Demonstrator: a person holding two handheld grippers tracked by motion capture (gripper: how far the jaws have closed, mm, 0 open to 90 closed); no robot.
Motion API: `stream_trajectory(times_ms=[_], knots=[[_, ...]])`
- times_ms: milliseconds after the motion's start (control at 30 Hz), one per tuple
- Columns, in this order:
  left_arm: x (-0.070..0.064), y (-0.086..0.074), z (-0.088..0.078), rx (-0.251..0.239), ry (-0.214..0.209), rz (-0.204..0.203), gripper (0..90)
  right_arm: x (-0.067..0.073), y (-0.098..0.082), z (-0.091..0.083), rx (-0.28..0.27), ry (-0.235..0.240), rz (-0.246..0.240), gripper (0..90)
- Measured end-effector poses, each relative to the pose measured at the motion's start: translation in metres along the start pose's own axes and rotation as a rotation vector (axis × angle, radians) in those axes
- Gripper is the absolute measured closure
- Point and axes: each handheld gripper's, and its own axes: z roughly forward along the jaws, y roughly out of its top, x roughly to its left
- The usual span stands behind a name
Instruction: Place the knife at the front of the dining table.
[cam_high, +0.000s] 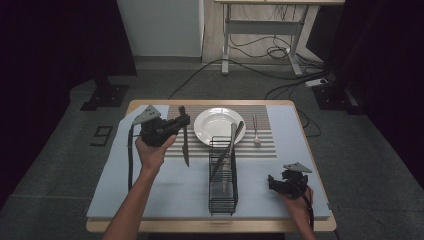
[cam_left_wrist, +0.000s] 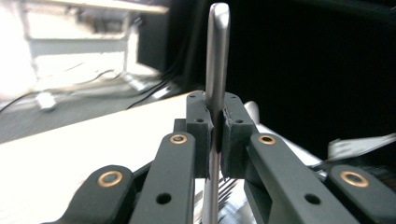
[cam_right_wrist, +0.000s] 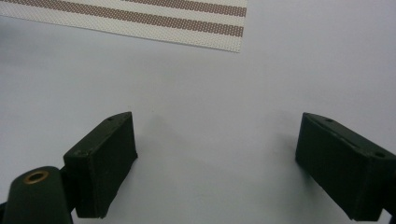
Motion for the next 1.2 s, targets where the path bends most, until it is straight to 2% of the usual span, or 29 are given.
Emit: stream_trajectory(times_ms=[67,167,233,367,667,1200], knots=[[0.017,-0.019,0.001,0.042,0.048,-0.034,83.6,0.0,0.0,0.0,0.001,0.0,0.001,11.9],[0.031,-0.033,0.0,0.069,0.088,-0.07,83.6,0.0,0.0,0.0,-0.001,-0.001,0.002,11.9],[0.037,-0.039,0.0,0.083,0.107,-0.083,83.6,0.0,0.0,0.0,-0.001,-0.001,0.001,11.9],[0.047,-0.05,0.003,0.116,0.157,-0.082,83.6,0.0,0.0,0.0,-0.001,-0.001,-0.001,11.9],[0.055,-0.051,0.006,0.107,0.161,-0.116,83.4,0.0,0.0,0.0,-0.001,-0.001,-0.001,11.9],[0.051,-0.057,0.016,0.094,0.172,-0.096,83.6,0.0,0.0,0.0,-0.001,-0.001,-0.001,11.9]])
